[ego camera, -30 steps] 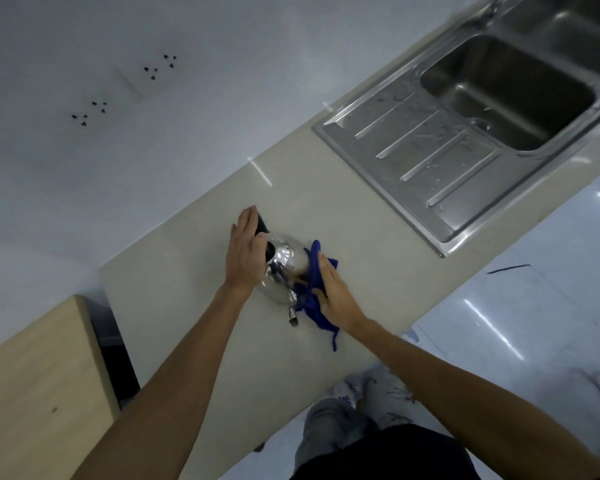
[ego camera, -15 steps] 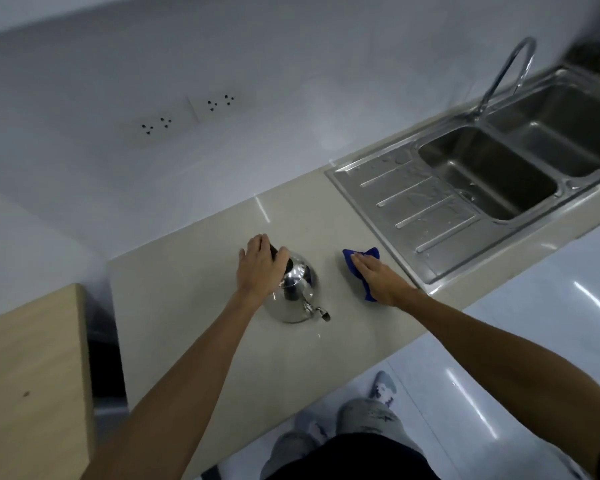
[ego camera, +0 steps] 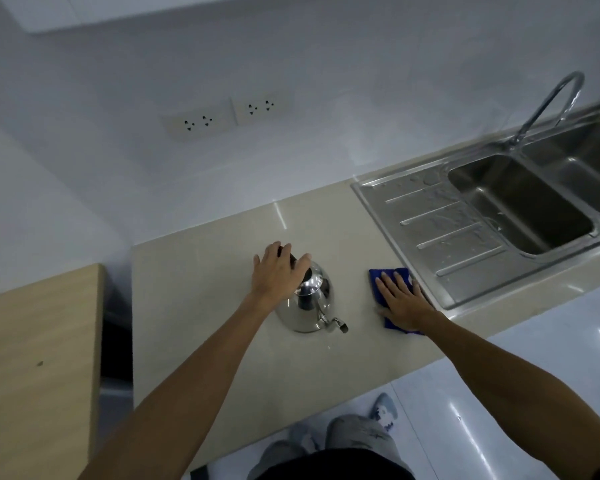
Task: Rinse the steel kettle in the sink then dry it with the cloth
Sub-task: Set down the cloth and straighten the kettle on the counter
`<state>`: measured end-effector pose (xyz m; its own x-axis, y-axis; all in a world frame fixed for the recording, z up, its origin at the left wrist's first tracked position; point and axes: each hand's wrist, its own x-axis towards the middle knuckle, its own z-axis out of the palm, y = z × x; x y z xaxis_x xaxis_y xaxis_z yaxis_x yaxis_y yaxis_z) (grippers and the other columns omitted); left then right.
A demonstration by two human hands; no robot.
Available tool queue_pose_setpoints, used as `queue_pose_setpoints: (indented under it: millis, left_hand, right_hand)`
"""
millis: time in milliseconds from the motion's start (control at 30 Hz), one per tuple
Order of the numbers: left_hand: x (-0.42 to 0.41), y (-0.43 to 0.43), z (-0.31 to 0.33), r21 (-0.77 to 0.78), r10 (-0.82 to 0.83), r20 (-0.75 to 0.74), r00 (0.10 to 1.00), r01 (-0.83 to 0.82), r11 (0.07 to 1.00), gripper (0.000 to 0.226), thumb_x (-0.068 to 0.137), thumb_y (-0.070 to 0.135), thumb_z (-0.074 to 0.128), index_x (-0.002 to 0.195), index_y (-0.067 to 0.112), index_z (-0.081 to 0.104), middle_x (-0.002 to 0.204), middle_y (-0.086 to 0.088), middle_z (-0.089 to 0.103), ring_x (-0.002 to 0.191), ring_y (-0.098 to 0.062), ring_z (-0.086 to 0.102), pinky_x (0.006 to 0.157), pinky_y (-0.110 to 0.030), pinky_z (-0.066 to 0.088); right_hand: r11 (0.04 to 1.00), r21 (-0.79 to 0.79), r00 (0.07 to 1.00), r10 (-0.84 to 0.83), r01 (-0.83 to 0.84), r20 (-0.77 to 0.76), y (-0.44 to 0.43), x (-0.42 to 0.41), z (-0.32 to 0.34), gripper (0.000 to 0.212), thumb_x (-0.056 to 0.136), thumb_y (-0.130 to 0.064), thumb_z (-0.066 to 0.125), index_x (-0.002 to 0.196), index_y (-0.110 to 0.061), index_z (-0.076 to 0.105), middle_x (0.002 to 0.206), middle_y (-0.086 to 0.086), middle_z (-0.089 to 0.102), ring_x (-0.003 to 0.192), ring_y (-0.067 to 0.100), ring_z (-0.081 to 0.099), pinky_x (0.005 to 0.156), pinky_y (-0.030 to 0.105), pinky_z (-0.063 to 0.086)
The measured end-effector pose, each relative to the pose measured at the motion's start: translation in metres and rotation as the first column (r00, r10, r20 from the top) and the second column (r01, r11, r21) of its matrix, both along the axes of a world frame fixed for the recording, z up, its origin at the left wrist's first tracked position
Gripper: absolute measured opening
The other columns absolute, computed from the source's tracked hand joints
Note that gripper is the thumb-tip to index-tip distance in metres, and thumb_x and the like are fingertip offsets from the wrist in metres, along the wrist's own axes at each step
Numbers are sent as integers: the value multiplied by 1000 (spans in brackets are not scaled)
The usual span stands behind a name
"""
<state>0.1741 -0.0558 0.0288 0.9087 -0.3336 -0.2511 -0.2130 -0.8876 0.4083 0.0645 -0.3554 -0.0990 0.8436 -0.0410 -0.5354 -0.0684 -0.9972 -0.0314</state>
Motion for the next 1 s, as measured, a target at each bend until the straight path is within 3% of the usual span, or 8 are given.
queue_pose_setpoints:
  millis: [67,200,300,467,667,767,833,1000]
  left_hand:
    - [3,4,5,39,-12,1,1000,12,999,82,92,73,24,151,17,38,162,-10,31,150,-30,26,122,-55,18]
    - [1,7,13,100,-41,43,998,37,994,92,87,80,19,146,16,45,156,-9,41,145,-26,37,118,-51,30]
    - [-3,7,18,165,-34,87,996,19,986,104,78,83,9,136,11,54,143,-13,52,134,-30,48,110,-48,38]
    - [-10,17,20,245,8,116,993,-37,969,99,86,84,15,129,8,61,131,-16,58,123,-35,54,102,-49,42]
    - [-26,61,7,301,-42,153,987,-6,954,95,81,68,-6,132,22,59,120,-18,60,110,-40,56,89,-49,47]
    - [-37,80,4,184,53,171,984,-85,979,61,100,51,22,122,15,66,114,-18,62,106,-38,58,87,-46,49]
    - [-42,88,1,116,97,131,987,-112,987,40,103,35,37,125,14,62,121,-15,57,112,-33,54,92,-45,47]
    - [-58,106,1,11,115,-73,991,-115,993,34,89,24,56,121,12,55,118,-6,59,106,-29,59,82,-38,51]
  right_hand:
    - [1000,10,1000,-12,12,13,4,-2,0,106,74,-82,-20,159,-20,-10,169,5,-9,155,33,-5,120,64,1]
    - [999,15,992,-47,46,113,21,0,18,95,92,-77,22,160,-17,-5,170,5,-4,155,35,-5,116,68,-1]
    - [1000,20,983,-9,5,184,31,1,23,99,90,-75,36,160,-17,-3,170,6,-3,155,36,-7,117,67,-2]
    - [996,76,975,27,-44,222,50,-6,33,90,98,-42,52,159,-16,-7,169,10,-7,155,30,-12,122,57,-5]
    - [918,393,986,-15,-52,166,70,-19,38,98,89,-51,66,161,-23,7,169,5,7,156,24,6,125,46,9]
    - [778,625,976,-178,63,123,88,-18,49,93,85,-58,68,159,-24,23,163,-3,29,150,15,28,121,31,24]
    - [709,693,962,-258,130,84,100,-14,53,84,87,-61,64,156,-25,32,160,-7,35,147,12,33,120,31,29]
    - [551,788,891,-454,275,6,130,4,66,48,99,-44,56,138,-15,58,140,-1,60,126,17,59,98,21,43]
